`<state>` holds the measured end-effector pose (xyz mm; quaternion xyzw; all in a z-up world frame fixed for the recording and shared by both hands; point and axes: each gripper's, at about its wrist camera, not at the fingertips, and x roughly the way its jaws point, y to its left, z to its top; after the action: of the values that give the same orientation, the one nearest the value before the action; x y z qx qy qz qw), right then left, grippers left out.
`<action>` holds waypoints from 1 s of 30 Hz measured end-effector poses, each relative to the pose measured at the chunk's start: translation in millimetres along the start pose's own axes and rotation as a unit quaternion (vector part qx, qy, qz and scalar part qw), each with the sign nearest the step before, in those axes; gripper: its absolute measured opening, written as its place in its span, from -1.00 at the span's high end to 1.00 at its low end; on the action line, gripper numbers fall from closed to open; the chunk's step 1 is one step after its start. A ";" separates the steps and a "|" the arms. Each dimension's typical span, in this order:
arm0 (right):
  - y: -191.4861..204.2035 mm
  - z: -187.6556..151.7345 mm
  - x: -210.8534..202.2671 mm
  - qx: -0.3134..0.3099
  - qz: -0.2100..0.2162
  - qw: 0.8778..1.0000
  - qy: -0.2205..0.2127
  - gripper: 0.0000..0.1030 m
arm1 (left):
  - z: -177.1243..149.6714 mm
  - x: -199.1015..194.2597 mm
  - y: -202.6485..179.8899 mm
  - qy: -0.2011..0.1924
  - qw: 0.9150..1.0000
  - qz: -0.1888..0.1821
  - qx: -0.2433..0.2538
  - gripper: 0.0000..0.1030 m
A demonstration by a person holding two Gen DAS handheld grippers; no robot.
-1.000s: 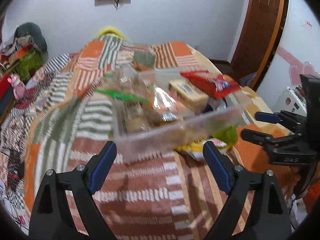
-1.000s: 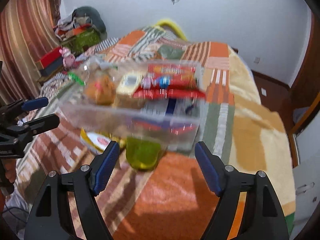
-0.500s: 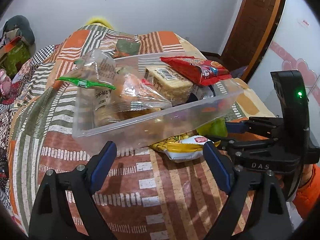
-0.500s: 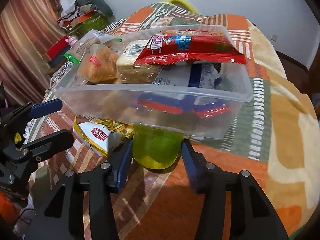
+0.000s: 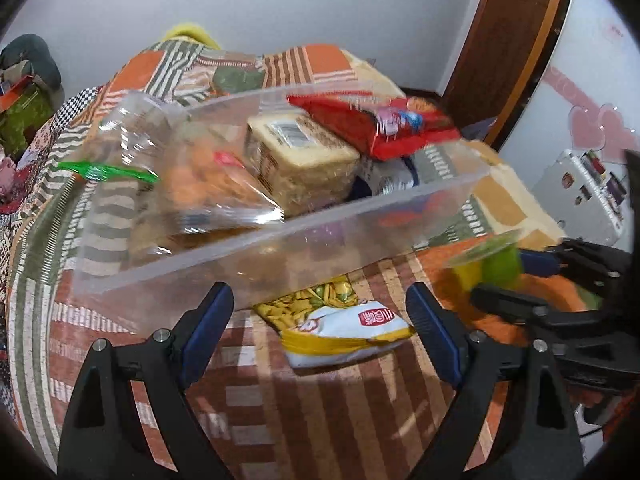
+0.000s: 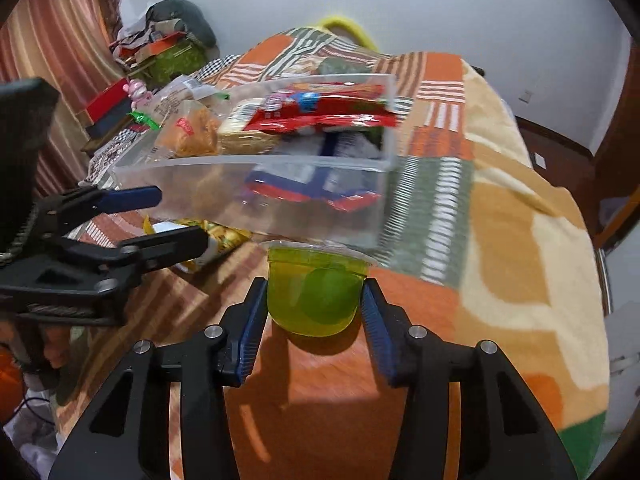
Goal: Organize snacks
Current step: 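Grasp yellow chip bag with left gripper while right grasps green jelly cup, then place chip bag in box with left gripper while right places jelly cup in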
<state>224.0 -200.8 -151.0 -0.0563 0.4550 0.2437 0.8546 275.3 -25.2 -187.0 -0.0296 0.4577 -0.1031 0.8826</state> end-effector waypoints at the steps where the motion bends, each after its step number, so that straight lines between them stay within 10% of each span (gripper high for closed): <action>1: -3.9 -1.6 -2.9 0.006 0.000 1.000 -0.003 0.15 | -1.0 4.0 -1.7 0.004 1.000 0.001 0.000 -0.72; 9: -10.0 -3.1 -9.9 0.017 0.008 1.000 -0.019 0.15 | -11.7 21.1 -1.0 0.026 1.000 0.010 -0.007 -0.20; 30: 27.6 40.0 -30.7 -0.008 0.032 0.995 -0.093 0.15 | -3.8 -86.4 21.1 -0.087 0.996 -0.002 -0.005 -0.15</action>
<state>226.7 -175.1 -99.6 -0.0262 0.3732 0.2786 0.8845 227.1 13.6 -123.0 -0.0441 0.3792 -0.0997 0.9189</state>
